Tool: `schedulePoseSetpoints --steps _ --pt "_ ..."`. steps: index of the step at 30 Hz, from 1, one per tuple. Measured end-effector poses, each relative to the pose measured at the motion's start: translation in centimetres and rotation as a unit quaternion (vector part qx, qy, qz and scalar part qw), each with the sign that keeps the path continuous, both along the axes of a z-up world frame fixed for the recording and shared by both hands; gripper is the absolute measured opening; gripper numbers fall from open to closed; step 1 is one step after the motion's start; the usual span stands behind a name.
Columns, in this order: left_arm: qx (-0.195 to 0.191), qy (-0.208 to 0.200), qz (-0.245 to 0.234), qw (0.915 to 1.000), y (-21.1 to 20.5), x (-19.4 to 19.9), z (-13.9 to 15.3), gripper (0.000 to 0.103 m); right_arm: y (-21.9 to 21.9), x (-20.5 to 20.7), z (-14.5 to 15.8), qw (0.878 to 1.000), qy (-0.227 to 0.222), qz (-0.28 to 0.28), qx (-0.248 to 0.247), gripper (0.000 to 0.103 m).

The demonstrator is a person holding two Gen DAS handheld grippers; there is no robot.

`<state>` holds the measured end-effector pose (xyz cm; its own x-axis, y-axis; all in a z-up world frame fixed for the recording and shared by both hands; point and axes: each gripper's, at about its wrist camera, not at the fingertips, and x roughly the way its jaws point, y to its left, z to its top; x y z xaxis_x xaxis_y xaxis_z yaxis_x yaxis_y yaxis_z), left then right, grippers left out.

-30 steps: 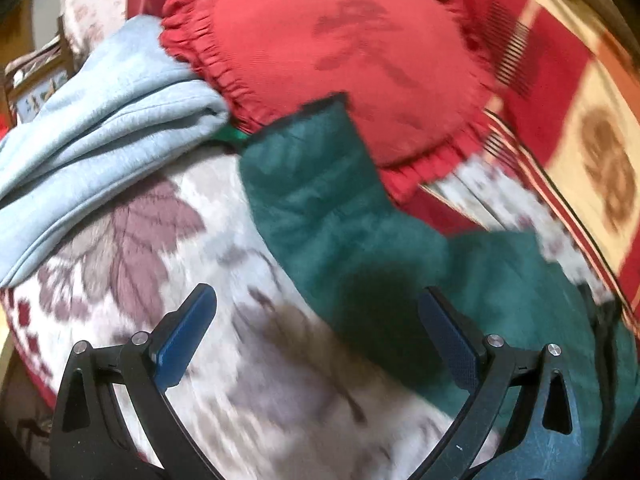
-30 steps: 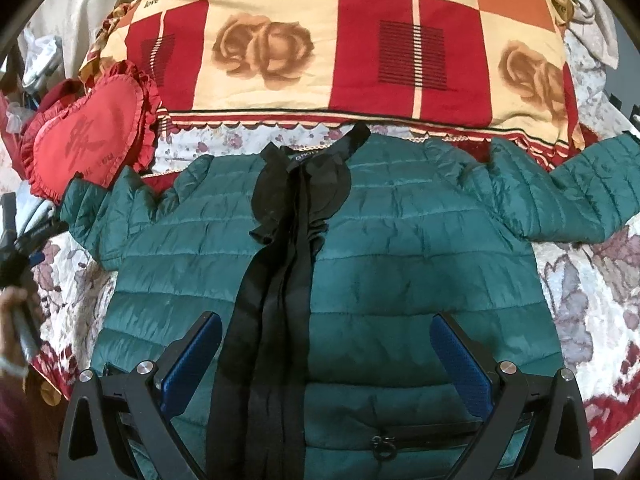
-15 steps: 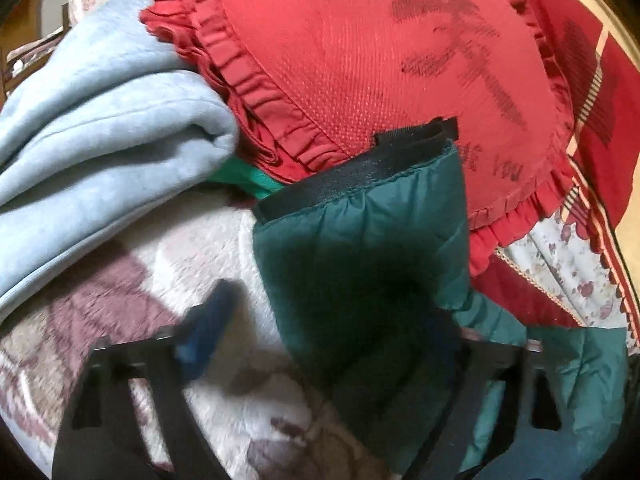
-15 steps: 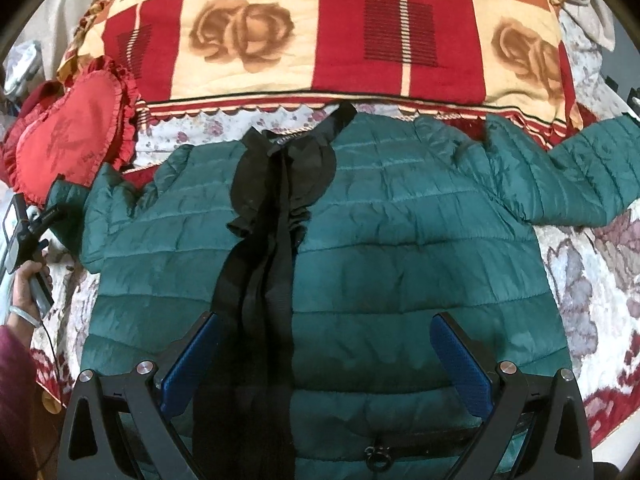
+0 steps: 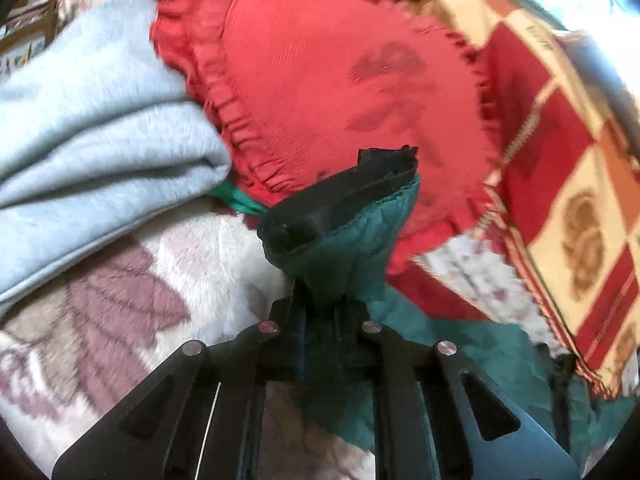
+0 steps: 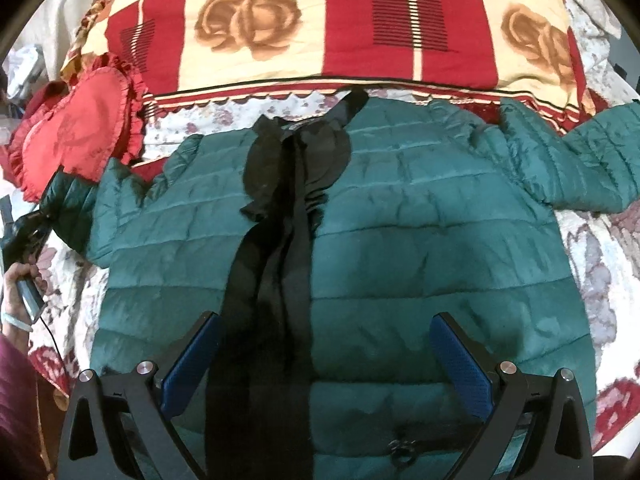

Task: Fold large clothes
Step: 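Carry the held sleeve with the left gripper across the jacket body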

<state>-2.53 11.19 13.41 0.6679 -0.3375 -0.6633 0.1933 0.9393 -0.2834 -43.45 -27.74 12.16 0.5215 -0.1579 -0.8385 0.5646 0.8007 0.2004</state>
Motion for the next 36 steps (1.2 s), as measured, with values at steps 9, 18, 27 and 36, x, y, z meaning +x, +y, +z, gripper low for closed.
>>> schedulePoseSetpoints --steps 9,18,27,36 --pt "0.015 -0.037 -0.059 0.9975 -4.2 -7.0 5.6 0.009 0.9 -1.6 1.5 0.999 -0.029 0.016 0.008 0.103" --pt "0.03 -0.052 -0.114 0.9916 -10.1 -12.3 8.5 0.009 0.6 -3.7 3.0 0.998 -0.053 0.008 0.014 0.103" --pt "0.029 -0.047 -0.173 0.9834 -15.8 -16.8 9.2 0.009 -0.7 -5.9 3.6 0.997 -0.071 -0.012 0.021 0.103" --pt "0.015 -0.035 -0.224 0.9738 -22.3 -20.8 8.9 0.009 -1.4 -7.0 3.6 0.996 -0.079 -0.018 0.027 0.103"
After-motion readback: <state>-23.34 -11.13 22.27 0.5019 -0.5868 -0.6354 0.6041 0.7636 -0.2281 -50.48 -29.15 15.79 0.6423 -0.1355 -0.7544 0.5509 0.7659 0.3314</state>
